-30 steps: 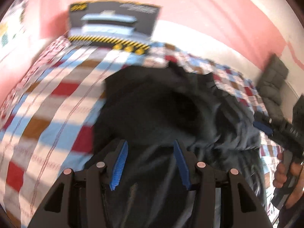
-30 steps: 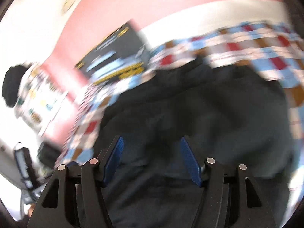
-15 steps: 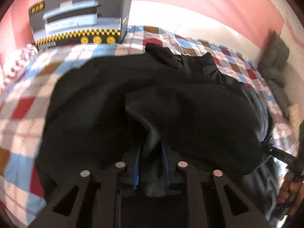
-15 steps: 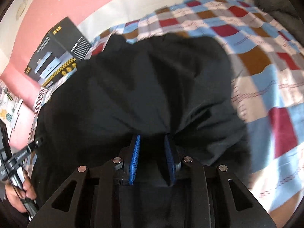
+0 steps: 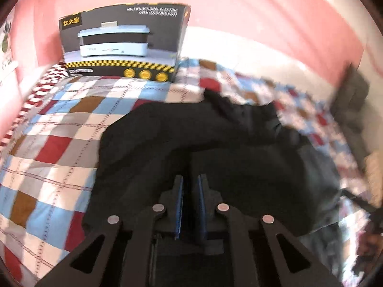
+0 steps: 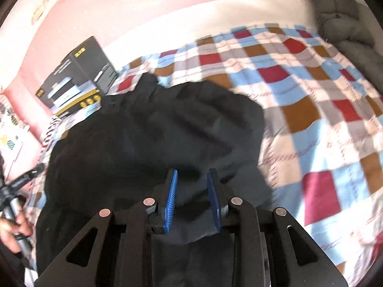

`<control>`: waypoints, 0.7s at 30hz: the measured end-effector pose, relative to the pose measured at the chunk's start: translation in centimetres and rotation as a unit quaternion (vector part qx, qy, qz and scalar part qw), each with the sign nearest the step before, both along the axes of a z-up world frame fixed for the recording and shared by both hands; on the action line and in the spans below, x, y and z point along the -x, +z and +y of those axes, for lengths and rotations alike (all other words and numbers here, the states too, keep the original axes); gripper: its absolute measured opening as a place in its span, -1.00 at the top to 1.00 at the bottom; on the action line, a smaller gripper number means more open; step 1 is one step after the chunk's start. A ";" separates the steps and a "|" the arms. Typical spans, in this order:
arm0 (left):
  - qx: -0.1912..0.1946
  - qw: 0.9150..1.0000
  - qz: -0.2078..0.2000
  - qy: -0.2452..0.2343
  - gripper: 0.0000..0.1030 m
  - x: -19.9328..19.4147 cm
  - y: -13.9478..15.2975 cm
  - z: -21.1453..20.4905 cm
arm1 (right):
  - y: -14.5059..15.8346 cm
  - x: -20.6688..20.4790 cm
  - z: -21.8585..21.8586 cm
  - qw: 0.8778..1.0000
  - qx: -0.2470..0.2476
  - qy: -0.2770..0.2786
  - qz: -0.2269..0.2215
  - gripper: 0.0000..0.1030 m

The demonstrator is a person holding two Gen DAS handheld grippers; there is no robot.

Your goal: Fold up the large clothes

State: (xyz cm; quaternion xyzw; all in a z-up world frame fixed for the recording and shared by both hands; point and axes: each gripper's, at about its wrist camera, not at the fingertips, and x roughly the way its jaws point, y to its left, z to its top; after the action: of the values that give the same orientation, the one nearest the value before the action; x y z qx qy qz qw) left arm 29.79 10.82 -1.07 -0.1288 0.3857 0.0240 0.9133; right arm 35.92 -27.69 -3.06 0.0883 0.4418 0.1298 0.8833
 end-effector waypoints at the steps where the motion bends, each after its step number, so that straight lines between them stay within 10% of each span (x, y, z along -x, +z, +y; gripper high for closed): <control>1: 0.004 1.000 -0.006 -0.010 0.75 -0.2 0.4 -0.7 | 0.0 -0.5 -0.2 1.000 0.001 -0.004 0.000 0.46; 12: -0.076 0.995 0.049 -0.048 0.73 -7.2 -6.6 -4.4 | -4.5 -7.7 -0.5 0.998 0.029 -0.018 0.060 0.54; 21: -0.081 0.996 0.013 -0.040 0.73 -0.7 -3.1 -2.8 | 0.0 0.5 -1.9 1.000 0.022 0.000 -0.005 0.52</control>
State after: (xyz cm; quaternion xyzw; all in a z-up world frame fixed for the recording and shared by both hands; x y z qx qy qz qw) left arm 30.48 8.06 -4.14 -0.0384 0.3995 0.0204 0.9157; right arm 35.44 -29.63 -3.01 0.0682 0.4405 0.1201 0.8871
